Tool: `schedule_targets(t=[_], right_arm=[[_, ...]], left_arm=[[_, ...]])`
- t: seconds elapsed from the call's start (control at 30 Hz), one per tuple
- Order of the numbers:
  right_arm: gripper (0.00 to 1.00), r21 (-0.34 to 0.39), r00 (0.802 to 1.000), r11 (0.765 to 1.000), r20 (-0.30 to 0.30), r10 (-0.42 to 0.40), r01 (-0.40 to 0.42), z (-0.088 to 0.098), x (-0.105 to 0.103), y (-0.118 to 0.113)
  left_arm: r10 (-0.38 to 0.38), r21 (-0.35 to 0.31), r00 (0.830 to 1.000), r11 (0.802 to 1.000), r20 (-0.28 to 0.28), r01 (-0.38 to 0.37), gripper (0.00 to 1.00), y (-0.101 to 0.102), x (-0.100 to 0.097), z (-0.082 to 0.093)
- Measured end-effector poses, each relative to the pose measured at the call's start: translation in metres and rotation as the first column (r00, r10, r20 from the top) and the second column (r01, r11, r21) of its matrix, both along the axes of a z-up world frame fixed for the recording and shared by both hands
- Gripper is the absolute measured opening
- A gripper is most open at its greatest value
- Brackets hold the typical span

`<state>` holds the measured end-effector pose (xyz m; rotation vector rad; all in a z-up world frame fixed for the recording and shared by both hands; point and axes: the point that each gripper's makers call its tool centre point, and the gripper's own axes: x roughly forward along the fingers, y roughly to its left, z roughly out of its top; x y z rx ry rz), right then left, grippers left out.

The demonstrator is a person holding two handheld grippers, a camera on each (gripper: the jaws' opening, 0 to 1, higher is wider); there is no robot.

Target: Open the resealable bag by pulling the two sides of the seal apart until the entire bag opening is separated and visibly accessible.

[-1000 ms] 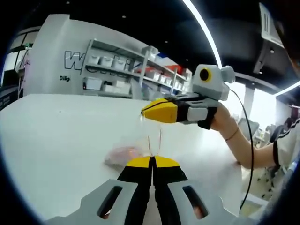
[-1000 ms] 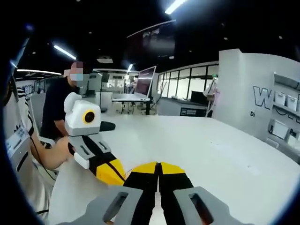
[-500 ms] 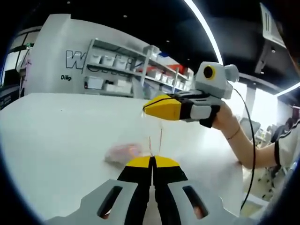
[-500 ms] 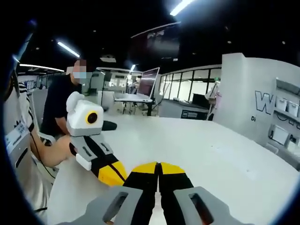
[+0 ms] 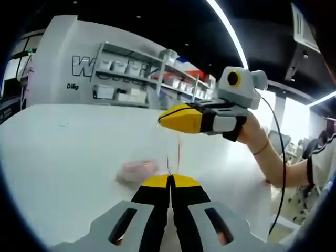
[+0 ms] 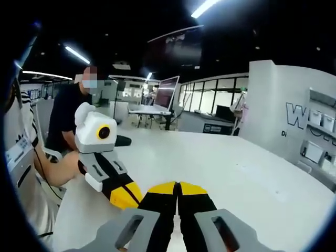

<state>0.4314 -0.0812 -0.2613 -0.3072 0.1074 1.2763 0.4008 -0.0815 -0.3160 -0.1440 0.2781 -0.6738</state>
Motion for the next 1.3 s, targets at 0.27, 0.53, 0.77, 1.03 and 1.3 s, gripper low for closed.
schedule_targets(t=[0.27,0.53,0.77,1.03,1.3], right_arm=[[0.00,0.001,1.000,1.000,-0.007,-0.002,0.002,-0.001,0.002,0.000],[0.00,0.000,1.000,1.000,-0.012,0.003,-0.003,-0.002,0.001,0.001],[0.00,0.003,1.000,1.000,-0.013,-0.006,0.006,-0.001,0.005,0.000],[0.00,0.008,1.000,1.000,-0.013,-0.005,0.006,0.000,0.003,0.000],[0.00,0.013,1.000,1.000,-0.009,-0.010,0.010,0.002,0.003,0.000]], left_arm=[[0.016,0.052,1.000,0.998,0.025,-0.017,0.01,0.001,0.001,0.001],[0.017,0.092,0.998,0.996,0.063,-0.023,0.02,0.004,-0.002,0.004],[0.013,0.105,0.998,0.994,0.065,-0.020,0.04,0.005,-0.006,0.005],[0.022,0.186,0.997,0.982,0.079,-0.036,0.13,0.014,-0.009,-0.007],[0.043,0.156,0.995,0.986,0.085,-0.056,0.14,0.024,-0.006,-0.015]])
